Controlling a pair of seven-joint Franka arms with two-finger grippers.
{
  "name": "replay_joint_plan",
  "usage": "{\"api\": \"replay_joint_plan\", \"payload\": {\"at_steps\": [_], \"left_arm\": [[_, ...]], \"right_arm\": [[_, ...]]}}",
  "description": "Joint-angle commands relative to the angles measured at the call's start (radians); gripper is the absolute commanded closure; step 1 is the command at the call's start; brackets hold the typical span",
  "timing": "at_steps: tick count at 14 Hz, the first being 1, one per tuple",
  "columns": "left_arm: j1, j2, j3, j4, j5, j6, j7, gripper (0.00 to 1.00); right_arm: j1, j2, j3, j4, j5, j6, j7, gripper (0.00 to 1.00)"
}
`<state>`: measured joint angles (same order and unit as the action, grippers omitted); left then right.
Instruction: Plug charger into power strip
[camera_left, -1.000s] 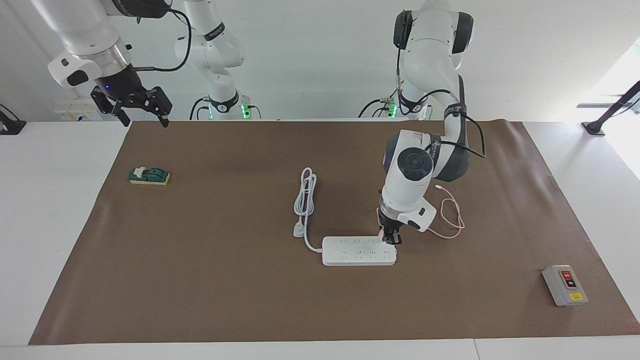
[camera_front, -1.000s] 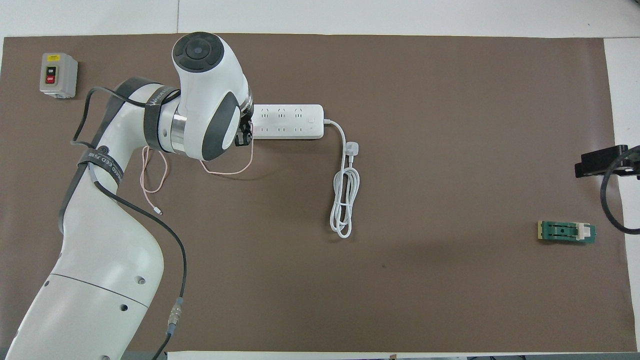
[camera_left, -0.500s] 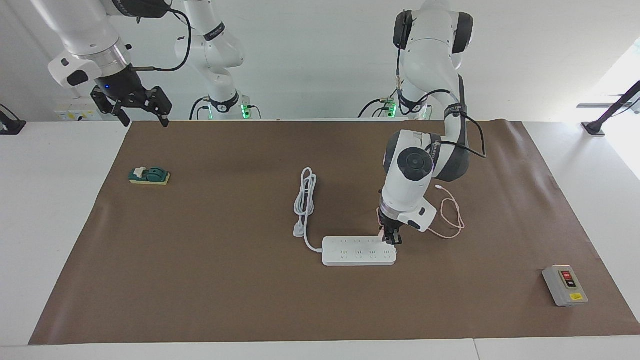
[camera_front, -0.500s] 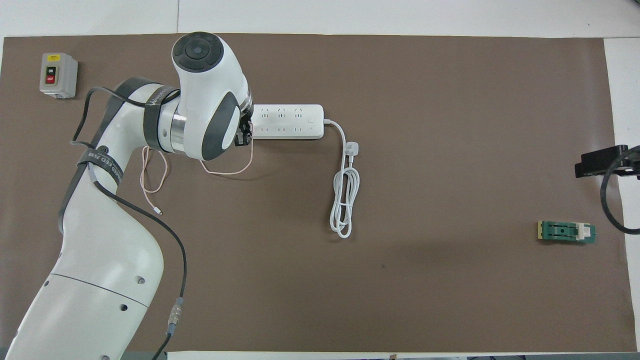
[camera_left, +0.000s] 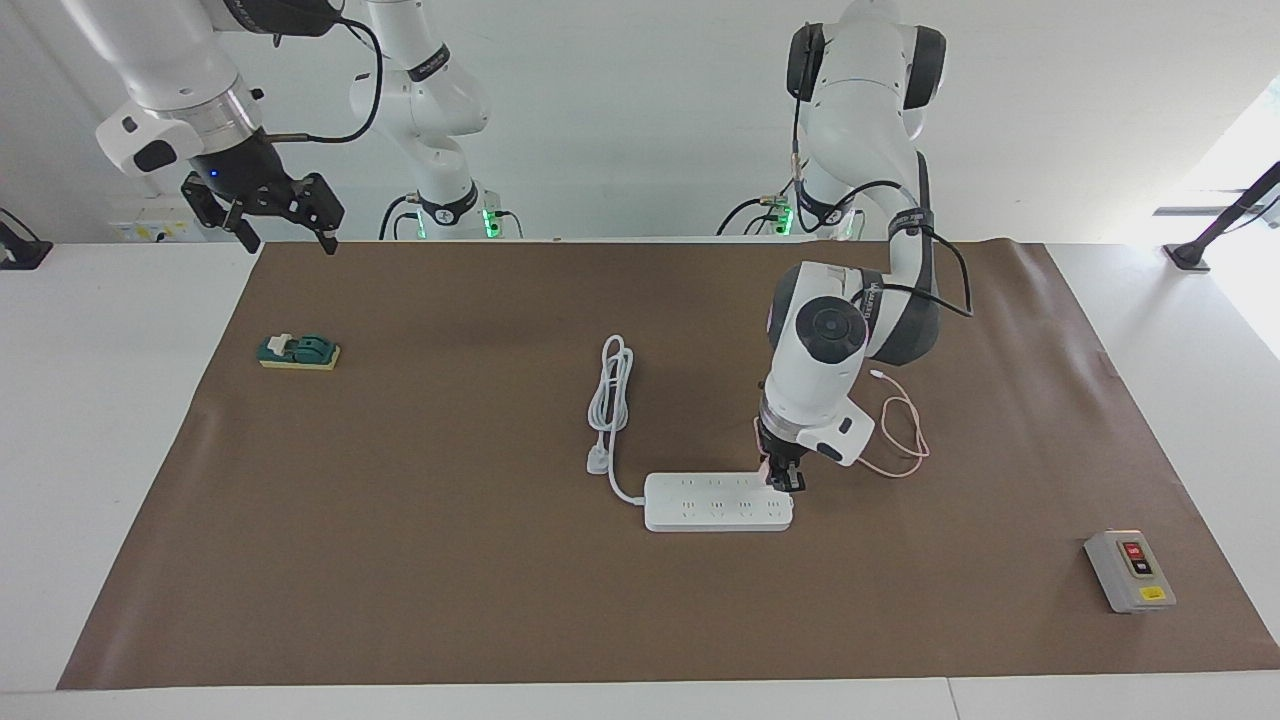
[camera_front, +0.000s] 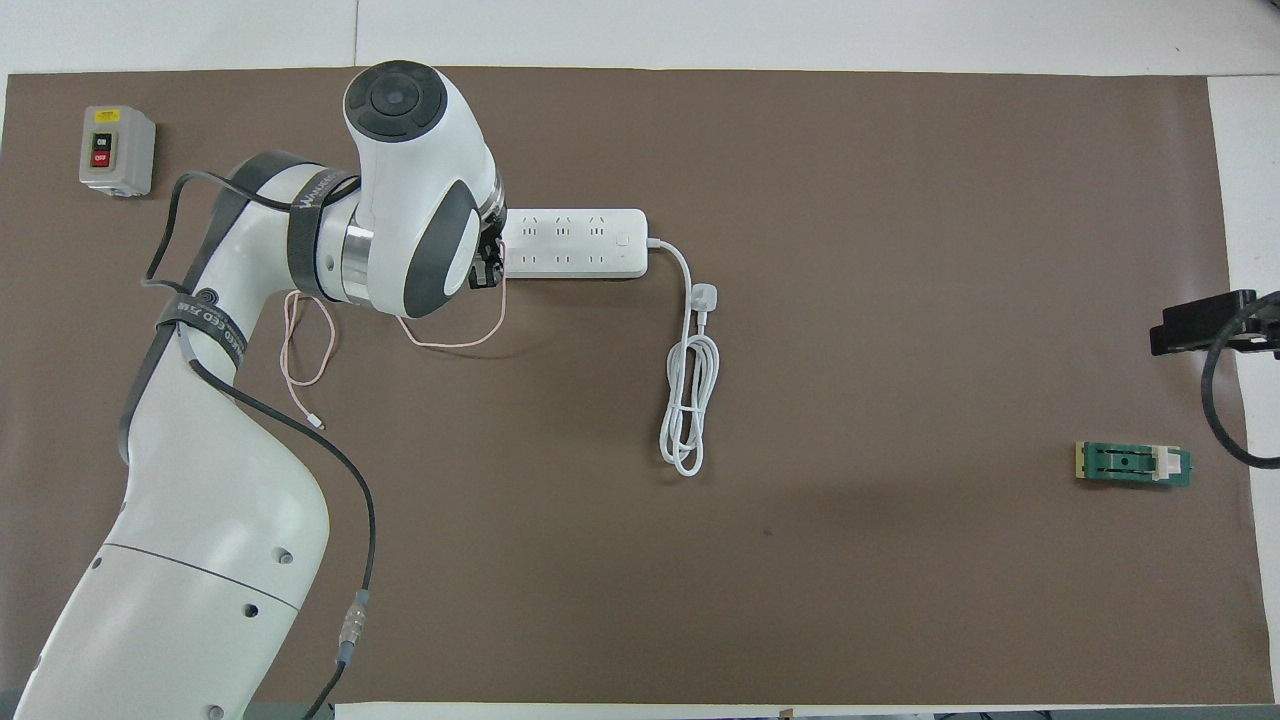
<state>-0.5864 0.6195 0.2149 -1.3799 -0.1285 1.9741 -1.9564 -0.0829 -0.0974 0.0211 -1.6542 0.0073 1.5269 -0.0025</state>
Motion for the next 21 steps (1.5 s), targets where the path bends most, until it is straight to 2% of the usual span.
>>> {"api": "replay_joint_plan", "payload": {"at_steps": [1,6,14,21], "left_arm": [[-0.003,0.052,0.006,0.016,0.013,0.012,-0.018,1.0],[-0.003,0.054,0.006,0.018,0.015,0.011,-0.015,1.0],[-0.012,0.111,0.007,0.036,0.017,0.014,-0.018,1.0],[-0.013,0.126,0.007,0.042,0.023,0.014,-0.019,1.0]], "right_arm": [[-0.011,-0.022,0.005,-0.022,0.016,0.007,0.01,0.0],[-0.011,-0.022,0.005,-0.022,0.016,0.009,0.01,0.0],[-0.011,-0.022,0.005,-0.022,0.016,0.009,0.01,0.0],[-0.011,-0.022,0.005,-0.022,0.016,0.01,0.01,0.0]]}}
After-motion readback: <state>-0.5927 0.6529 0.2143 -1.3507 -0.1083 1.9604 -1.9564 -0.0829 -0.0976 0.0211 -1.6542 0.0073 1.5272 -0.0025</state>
